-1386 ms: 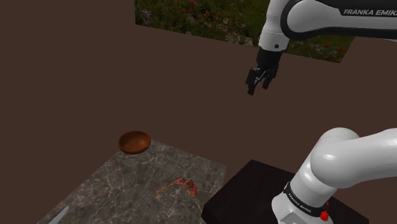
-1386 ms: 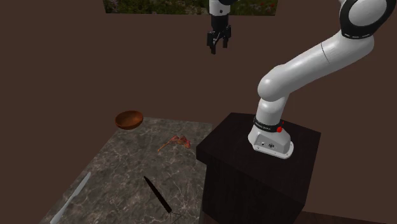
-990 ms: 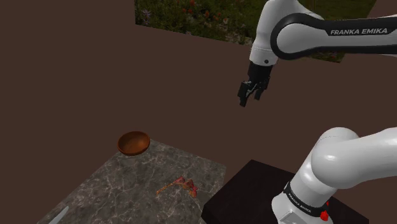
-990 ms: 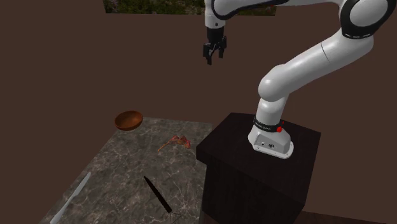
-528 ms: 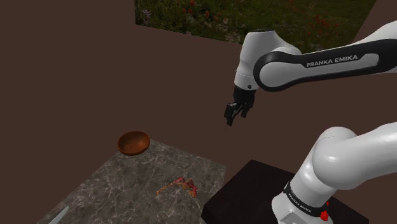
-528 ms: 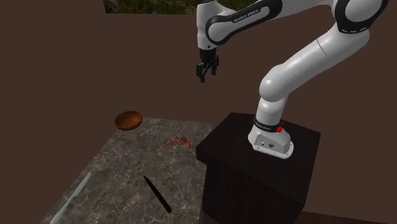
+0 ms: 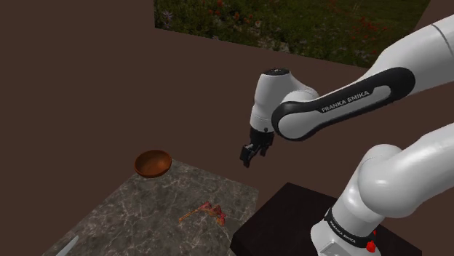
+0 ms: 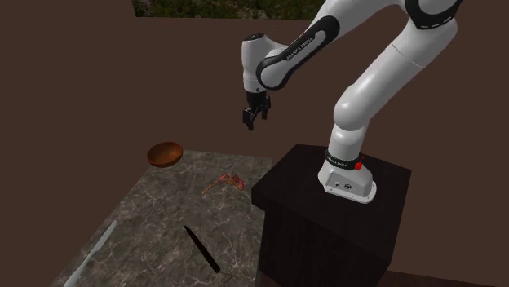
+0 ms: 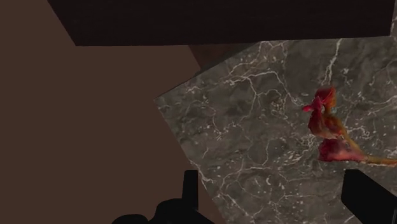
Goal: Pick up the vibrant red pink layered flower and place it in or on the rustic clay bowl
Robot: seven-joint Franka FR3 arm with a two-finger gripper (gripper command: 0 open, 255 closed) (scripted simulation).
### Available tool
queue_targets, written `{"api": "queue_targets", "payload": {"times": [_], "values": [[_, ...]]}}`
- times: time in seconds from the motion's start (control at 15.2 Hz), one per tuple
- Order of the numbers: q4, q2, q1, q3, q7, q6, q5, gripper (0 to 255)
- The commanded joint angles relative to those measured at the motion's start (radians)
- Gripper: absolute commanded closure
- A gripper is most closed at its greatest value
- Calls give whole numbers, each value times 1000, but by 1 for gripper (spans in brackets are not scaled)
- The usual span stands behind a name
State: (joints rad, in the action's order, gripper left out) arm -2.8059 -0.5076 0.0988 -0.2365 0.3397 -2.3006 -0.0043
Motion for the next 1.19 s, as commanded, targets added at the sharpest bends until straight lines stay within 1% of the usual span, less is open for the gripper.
{"api": "queue_targets", "payload": {"times": [0.0,0.2,0.4,0.53,0.59,0.73,0.86,0.92,0.99,1.12], "values": [[-10,72,6,-30,32,-85,-1,0],[-11,198,0,-76,88,-210,-26,0],[4,338,-24,-127,173,-328,-95,0],[24,438,-47,-157,258,-398,-185,0],[38,490,-57,-166,313,-429,-247,0],[74,596,-59,-161,443,-479,-399,0],[120,700,-22,-117,575,-515,-552,0],[145,749,11,-85,633,-531,-617,0],[172,796,47,-51,685,-546,-673,0],[227,886,119,12,775,-576,-764,0]]}}
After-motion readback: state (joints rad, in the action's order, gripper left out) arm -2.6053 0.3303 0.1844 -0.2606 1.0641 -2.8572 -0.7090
